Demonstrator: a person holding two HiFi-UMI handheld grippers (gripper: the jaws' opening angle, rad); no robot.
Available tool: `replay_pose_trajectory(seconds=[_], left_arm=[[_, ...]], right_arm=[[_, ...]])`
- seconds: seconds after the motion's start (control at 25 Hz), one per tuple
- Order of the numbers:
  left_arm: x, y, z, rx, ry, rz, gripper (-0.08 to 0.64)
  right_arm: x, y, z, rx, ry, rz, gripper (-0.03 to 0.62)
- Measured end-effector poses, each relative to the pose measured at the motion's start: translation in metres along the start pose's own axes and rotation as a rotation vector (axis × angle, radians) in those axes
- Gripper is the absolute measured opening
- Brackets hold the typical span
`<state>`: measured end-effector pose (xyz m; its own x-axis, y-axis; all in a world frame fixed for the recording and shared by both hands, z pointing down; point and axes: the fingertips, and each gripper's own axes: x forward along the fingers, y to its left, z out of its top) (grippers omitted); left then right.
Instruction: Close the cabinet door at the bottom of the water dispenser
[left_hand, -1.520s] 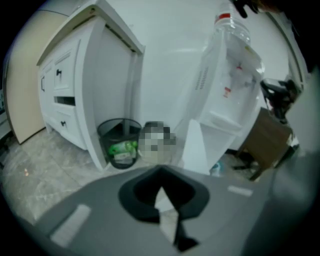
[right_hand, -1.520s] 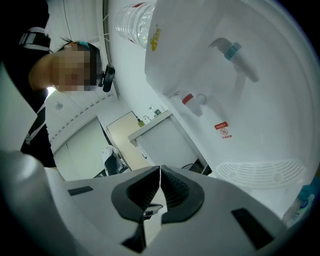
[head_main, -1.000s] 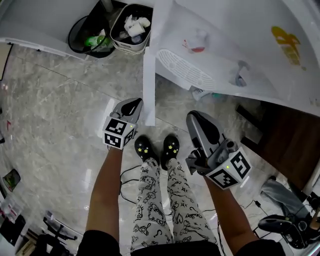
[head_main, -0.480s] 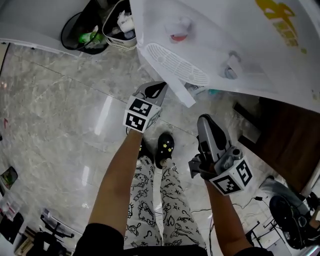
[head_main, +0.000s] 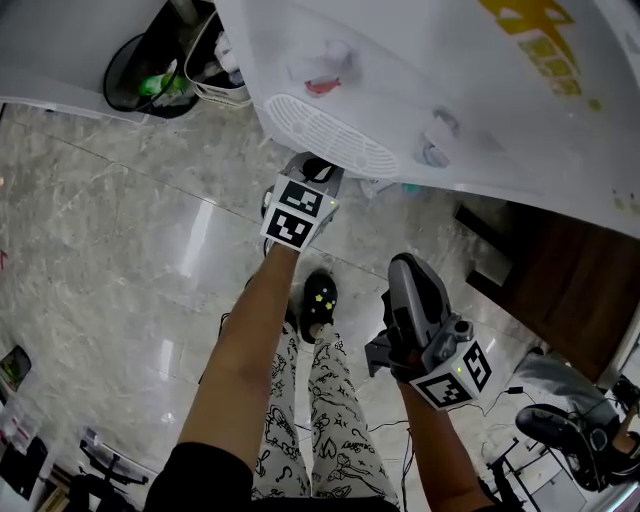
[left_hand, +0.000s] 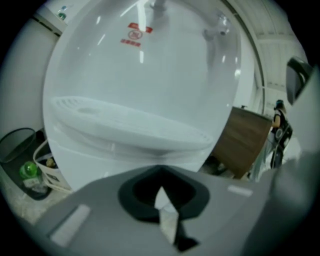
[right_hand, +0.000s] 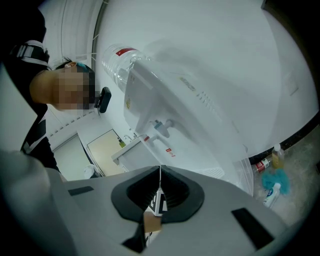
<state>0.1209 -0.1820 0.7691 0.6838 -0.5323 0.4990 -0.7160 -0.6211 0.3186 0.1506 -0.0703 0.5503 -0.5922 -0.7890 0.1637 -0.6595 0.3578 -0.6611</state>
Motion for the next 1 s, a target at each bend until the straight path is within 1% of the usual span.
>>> replay_pose_trajectory(seconds=[0.08,0.2,0.4,0.48,0.6,0.68,0.76,0.8,0.84,0.92,0.96,1.0], left_arm=[[0.000,0.000,0.000,0.011,0.005,-0.012,-0.002],[-0.007,0.001,-0.001,-0.001,0.003,-0.015,-0.002],[-0.041,-0.003,0.002,-0.020,-0.031,-0.010,-0.002],[-0.069,-0.009,0.009,-0.016,-0.048,0.009,-0.002],[-0.123,-0.030,0.037,-0.032,-0.108,0.049,-0.002],[-0.161,-0.057,0.058,-0.070,-0.153,0.037,-0.002],[-0.202,-0.088,0.075,-0.102,-0.168,0.025,-0.002],[-0.223,-0.101,0.086,-0.090,-0.175,0.021,-0.002],[-0.242,-0.113,0.102,-0.050,-0.189,0.012,-0.002],[-0.275,-0.131,0.143,0.071,-0.236,-0.020,-0.002],[-0.292,-0.139,0.164,0.117,-0.257,-0.028,-0.002],[-0.311,-0.149,0.183,0.143,-0.274,-0.030,-0.002]], right_arm=[[0.003,0.001,0.004,-0.009,-0.011,-0.001,0.017],[0.009,0.004,0.008,-0.019,-0.022,0.001,0.017],[0.013,0.017,0.009,-0.037,-0.013,0.012,0.017],[0.010,0.029,0.016,-0.056,-0.018,0.029,0.017],[0.002,0.051,0.032,-0.084,-0.035,0.054,0.017],[-0.007,0.068,0.042,-0.083,-0.026,0.066,0.017],[-0.021,0.093,0.048,-0.092,0.017,0.093,0.017],[-0.028,0.107,0.052,-0.110,0.038,0.111,0.017],[-0.032,0.120,0.058,-0.132,0.049,0.129,0.017],[-0.036,0.146,0.080,-0.177,0.032,0.161,0.017],[-0.040,0.161,0.092,-0.196,0.017,0.175,0.017],[-0.047,0.177,0.104,-0.212,0.005,0.187,0.017]])
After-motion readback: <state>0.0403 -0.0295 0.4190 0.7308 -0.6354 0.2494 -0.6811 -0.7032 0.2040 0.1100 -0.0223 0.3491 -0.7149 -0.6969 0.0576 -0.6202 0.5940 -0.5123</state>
